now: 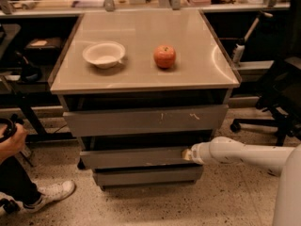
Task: Close middle drawer
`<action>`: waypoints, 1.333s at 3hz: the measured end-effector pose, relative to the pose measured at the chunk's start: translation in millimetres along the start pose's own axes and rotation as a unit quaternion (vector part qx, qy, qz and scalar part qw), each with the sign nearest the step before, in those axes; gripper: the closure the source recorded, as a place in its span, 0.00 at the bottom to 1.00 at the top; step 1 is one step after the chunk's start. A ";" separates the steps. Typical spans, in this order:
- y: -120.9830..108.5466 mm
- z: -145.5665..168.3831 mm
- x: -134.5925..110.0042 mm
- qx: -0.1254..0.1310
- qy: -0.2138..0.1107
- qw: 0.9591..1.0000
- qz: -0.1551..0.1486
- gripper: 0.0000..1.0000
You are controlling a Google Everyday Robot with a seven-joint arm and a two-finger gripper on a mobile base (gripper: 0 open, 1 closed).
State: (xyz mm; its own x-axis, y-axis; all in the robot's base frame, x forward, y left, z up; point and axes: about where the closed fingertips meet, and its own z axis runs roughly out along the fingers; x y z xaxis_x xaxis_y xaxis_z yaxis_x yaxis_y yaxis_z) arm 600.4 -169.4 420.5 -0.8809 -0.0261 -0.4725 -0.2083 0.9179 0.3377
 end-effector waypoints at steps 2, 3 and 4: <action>-3.7 -1.4 -32.8 0.004 -0.042 0.999 0.012 1.00; -3.5 -2.3 -29.9 0.004 -0.042 0.999 0.012 1.00; -28.1 -25.1 -2.2 0.035 -0.008 0.999 0.018 1.00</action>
Offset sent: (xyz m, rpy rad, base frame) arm 0.0783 -0.0138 0.0434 0.0306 -0.1682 -0.1173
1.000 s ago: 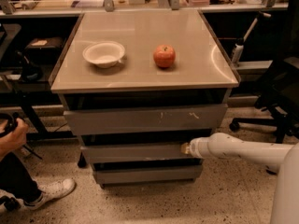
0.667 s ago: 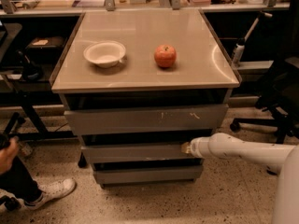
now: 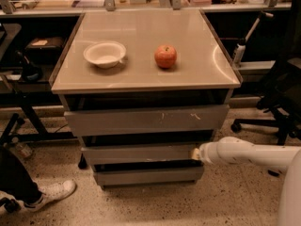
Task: Close middle drawer
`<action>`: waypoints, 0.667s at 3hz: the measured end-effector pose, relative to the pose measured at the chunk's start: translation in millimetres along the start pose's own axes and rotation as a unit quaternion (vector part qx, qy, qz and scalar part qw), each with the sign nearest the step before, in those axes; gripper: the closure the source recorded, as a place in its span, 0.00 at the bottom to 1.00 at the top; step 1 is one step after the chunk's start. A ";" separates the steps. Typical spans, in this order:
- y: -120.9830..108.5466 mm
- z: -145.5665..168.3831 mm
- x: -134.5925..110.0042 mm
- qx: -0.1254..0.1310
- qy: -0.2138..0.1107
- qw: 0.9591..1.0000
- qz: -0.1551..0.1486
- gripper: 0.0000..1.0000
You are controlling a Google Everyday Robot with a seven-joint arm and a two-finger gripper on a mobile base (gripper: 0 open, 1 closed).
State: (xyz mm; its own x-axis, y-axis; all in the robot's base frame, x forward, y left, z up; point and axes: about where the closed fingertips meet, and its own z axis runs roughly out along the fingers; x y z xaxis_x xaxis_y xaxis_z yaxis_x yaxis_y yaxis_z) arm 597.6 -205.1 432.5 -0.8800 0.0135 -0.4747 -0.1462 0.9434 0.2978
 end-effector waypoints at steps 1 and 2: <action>-47.7 -58.4 27.0 0.071 0.016 0.997 0.036 1.00; -85.0 -87.3 73.2 0.109 0.043 0.991 0.062 0.81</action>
Offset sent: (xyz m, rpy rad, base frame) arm -0.0351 -0.0542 0.0192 -0.0846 0.0458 -0.0987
